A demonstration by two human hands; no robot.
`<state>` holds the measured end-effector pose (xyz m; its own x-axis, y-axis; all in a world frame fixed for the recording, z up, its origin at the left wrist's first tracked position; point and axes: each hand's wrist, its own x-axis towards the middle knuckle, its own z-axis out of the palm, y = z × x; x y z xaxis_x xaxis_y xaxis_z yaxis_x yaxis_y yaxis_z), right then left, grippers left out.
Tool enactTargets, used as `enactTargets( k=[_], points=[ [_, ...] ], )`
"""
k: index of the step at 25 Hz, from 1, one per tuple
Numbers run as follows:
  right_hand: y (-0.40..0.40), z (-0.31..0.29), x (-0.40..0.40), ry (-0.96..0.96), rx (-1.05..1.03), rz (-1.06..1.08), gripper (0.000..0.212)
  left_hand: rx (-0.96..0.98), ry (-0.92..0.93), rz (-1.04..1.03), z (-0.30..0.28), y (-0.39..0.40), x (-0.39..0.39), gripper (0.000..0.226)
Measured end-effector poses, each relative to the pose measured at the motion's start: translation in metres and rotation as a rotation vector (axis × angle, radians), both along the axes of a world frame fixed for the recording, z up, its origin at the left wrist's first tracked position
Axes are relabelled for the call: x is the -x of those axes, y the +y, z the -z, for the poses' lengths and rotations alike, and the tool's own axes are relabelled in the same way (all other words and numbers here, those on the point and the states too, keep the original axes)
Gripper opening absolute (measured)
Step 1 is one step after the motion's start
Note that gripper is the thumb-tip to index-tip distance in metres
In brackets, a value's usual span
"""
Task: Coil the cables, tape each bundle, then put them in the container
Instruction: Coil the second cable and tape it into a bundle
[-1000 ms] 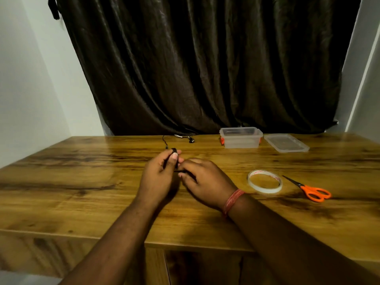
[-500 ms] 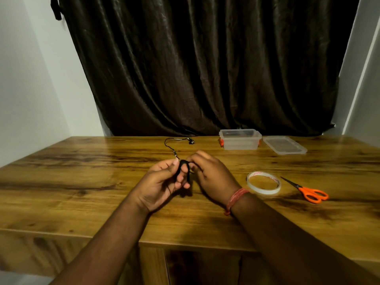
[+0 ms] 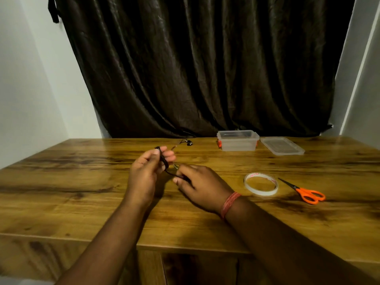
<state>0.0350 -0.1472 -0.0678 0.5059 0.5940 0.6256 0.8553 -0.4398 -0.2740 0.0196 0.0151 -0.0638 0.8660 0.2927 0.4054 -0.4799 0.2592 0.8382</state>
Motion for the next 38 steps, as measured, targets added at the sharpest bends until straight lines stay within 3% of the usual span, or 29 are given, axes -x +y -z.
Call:
enactTargets(
  k=[2,4,7,11,16,21,23,27,29,30,33,38],
  points=[
    [-0.004,-0.002,-0.002,0.034,-0.142,-0.005,0.007,-0.344,0.059,-0.118,0.013,-0.008,0.0,0.023],
    [-0.006,-0.002,-0.007,0.053,-0.223,0.028,0.006,-0.474,0.132,-0.028,0.018,-0.012,0.003,0.027],
    [-0.007,-0.004,-0.012,0.066,-0.33,0.07,0.006,-0.339,0.2,0.176,0.014,-0.012,0.007,0.033],
    [-0.007,-0.004,-0.015,0.079,-0.408,0.064,0.009,-0.21,0.13,0.393,0.009,-0.007,0.008,0.029],
    [0.0,0.006,-0.012,-0.012,-0.063,0.1,0.013,0.067,0.042,0.513,-0.001,-0.001,0.012,0.027],
    [0.002,0.008,-0.008,-0.037,0.119,0.069,0.018,0.304,-0.054,0.435,-0.007,0.004,0.007,0.034],
    [0.003,0.008,-0.007,-0.096,0.141,0.049,0.016,0.218,-0.057,0.287,-0.005,0.004,0.003,0.031],
    [0.001,0.004,-0.003,-0.143,0.092,0.038,0.013,-0.224,0.024,-0.071,0.008,-0.007,0.004,0.028],
    [-0.001,0.0,-0.003,-0.114,-0.006,0.036,0.012,-0.492,0.068,-0.111,0.016,-0.009,0.002,0.027],
    [-0.003,-0.002,-0.004,-0.094,-0.066,0.047,0.011,-0.501,0.109,-0.05,0.018,-0.01,0.001,0.028],
    [-0.008,-0.002,-0.01,-0.041,-0.189,0.089,0.007,-0.301,0.205,0.195,0.016,-0.01,0.002,0.03],
    [-0.006,-0.001,-0.012,-0.042,-0.181,0.142,0.02,-0.039,0.103,0.406,0.004,-0.003,0.011,0.025]
  ],
)
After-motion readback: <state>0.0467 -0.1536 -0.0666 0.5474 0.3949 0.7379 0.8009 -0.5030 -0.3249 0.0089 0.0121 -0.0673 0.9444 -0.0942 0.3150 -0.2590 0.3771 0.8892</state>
